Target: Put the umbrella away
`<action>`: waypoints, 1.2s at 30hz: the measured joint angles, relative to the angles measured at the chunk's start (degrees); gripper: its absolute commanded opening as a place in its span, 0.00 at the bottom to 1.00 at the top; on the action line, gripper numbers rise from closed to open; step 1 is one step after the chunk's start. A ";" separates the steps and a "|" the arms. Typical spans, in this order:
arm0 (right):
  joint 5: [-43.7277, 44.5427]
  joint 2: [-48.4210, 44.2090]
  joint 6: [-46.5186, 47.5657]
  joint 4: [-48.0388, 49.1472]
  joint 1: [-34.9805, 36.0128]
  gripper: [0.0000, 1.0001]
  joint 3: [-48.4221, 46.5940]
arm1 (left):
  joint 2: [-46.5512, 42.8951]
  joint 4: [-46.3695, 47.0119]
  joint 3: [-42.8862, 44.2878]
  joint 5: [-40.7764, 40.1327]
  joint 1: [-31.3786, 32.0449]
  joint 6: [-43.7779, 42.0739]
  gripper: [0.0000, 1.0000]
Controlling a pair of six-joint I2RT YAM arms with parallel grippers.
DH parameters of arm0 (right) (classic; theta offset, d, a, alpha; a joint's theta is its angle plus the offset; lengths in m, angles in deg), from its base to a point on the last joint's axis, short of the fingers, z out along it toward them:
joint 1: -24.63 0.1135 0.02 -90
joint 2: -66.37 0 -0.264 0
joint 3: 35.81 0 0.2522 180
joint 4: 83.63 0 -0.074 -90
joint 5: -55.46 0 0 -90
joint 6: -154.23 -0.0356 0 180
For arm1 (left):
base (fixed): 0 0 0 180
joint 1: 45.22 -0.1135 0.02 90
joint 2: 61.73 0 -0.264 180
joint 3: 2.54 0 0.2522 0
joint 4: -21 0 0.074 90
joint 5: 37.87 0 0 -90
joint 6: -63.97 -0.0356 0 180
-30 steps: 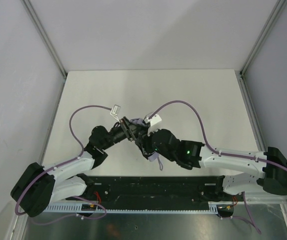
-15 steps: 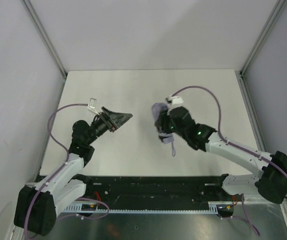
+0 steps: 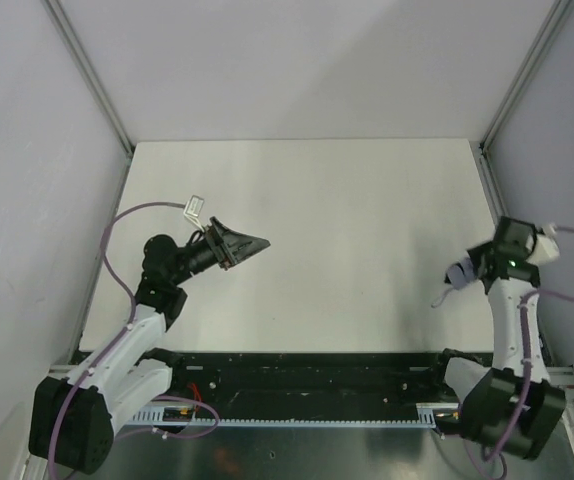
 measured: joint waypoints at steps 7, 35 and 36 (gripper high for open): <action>-3.39 -8.44 -4.42 -6.40 -25.00 0.07 13.66 | 0.24 -0.26 1.79 1.90 3.54 0.04 0.97; -4.90 -12.55 -6.27 -10.86 -19.63 0.99 16.37 | -0.26 -0.74 5.11 3.96 7.54 1.57 0.97; -3.10 -12.70 -7.08 -12.72 -16.98 0.99 14.67 | -0.22 -0.74 5.38 4.07 7.61 1.60 0.97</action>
